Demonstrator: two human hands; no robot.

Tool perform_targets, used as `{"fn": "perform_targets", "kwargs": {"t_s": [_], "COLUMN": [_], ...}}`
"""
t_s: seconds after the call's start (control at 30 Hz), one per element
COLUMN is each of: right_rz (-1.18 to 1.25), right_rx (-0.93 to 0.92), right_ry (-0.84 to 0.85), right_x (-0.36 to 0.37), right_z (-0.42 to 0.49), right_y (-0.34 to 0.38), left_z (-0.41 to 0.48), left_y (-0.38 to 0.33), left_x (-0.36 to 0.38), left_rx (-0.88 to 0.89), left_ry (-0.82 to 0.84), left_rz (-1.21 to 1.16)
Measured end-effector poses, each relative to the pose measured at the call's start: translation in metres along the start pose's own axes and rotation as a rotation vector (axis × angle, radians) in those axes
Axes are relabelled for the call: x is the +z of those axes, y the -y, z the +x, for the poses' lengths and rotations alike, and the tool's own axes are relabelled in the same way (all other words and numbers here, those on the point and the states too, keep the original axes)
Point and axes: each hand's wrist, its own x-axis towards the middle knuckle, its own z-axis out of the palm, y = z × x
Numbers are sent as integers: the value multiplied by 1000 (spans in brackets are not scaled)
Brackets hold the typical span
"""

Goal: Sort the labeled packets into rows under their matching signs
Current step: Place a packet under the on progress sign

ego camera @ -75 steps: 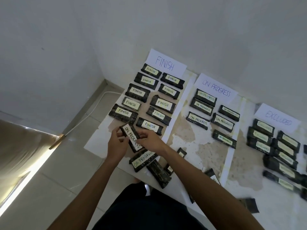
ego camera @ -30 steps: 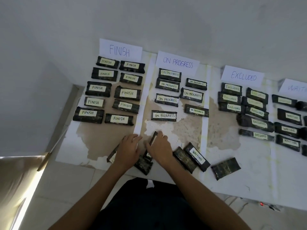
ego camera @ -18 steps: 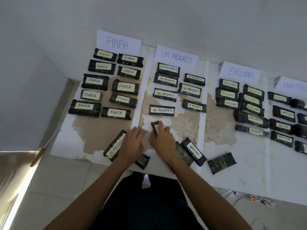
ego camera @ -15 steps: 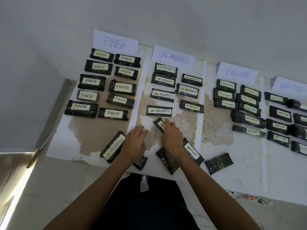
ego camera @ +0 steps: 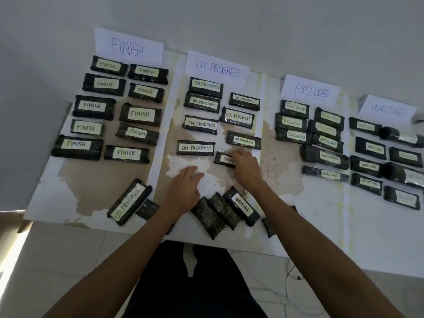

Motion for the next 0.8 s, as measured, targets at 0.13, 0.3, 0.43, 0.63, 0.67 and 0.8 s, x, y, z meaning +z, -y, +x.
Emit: {"fn": "perform_targets", "kwargs": {"t_s": [0.13,0.3,0.43,0.63,0.67,0.8], "right_rz": [59,124,76,141,167,239], "right_rx": [-72,-20,57,85,82,54], "right_ry": [-22,40,219,227,221,178], "right_x": [-1,-9,3,23,24,23], "right_z": [-10,-57,-108,-134,-134,-132], "right_y": [-8,-8,-12,-20,-21,-24], "left_z": [-2,-9,-23,-36,-37,-34], "left_y": [-10,-34,-51,-72,-75,-82], "left_x": [1,6,19,33,34,33], "left_rx": [-37,-30,-29,-46,-54,-88], "left_ry": [-26,-45,-31,-18,-19,-52], "left_rz": [-51,-77,-105,-112,-105,-86]}}
